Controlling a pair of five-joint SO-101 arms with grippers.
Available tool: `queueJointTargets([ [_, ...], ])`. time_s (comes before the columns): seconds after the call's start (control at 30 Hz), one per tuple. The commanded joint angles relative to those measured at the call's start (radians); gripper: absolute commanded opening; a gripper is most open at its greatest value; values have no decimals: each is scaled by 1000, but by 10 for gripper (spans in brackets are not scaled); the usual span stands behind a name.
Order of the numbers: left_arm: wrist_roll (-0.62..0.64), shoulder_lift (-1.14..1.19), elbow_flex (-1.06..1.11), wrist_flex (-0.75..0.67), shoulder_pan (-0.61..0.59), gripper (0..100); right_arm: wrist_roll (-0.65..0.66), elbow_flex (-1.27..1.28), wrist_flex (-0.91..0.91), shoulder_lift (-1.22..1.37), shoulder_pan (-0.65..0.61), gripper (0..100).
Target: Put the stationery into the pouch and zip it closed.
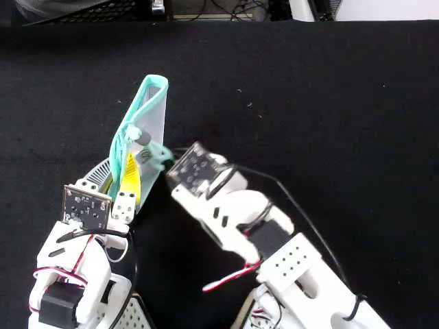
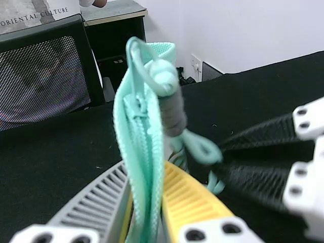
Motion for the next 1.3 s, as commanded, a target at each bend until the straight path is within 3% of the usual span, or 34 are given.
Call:
queueJointTargets([
  [0.0, 0, -2, 44, 28, -2, 30, 0, -104, -18, -15, 69, 12],
  [0.47, 0, -2, 44, 28, -10, 30, -3, -458, -21, 455, 98, 15],
  [0.6, 0, -2, 44, 28, -10, 30, -8, -521, -20, 550, 106, 75],
  [1.0, -2, -2, 44, 28, -8, 30, -9, -518, -137, 607, 115, 67],
  [1.07, -2, -2, 44, 28, -8, 30, -9, -519, -137, 604, 144, 7],
  [1.27, 0, -2, 44, 29, -10, 30, -9, -561, -132, 553, 276, 12],
])
